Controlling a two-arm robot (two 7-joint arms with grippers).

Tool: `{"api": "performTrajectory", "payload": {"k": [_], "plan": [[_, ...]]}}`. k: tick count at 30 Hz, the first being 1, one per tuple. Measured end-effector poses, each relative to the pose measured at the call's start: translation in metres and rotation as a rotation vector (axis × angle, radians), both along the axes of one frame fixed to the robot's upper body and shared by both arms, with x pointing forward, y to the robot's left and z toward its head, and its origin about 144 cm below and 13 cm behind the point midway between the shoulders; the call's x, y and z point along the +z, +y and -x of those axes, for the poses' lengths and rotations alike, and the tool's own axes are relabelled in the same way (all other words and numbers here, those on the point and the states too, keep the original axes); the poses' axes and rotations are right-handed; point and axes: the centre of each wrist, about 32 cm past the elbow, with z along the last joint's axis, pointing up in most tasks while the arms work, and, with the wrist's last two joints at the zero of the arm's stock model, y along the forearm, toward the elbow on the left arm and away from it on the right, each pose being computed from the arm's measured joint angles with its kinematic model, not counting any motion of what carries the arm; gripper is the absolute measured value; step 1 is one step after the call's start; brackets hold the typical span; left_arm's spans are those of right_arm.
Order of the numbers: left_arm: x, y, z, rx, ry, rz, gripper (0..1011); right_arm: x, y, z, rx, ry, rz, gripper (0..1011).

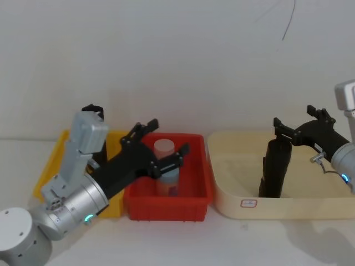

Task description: Pick up the garbage bag with the one hand and transfer it to the other hand.

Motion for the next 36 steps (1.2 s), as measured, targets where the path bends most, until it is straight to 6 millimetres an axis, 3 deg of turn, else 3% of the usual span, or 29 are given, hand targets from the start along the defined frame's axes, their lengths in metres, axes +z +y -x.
{"api": "performTrajectory", "payload": {"k": [18,27,36], "plan": [[-0.012,0.053,0.013,0.257,0.001,0.022,1003,0.018,0.035,-0.003,0.214,0.002,0.060,1001],[-0.021,0.079,0.020,0.373,0.020,0.022,1003,0.015,0.065,-0.003,0.351,0.023,0.037,1001],[-0.028,0.090,0.022,0.418,0.046,0.012,1003,0.006,0.093,0.000,0.450,0.058,-0.001,1001]]}}
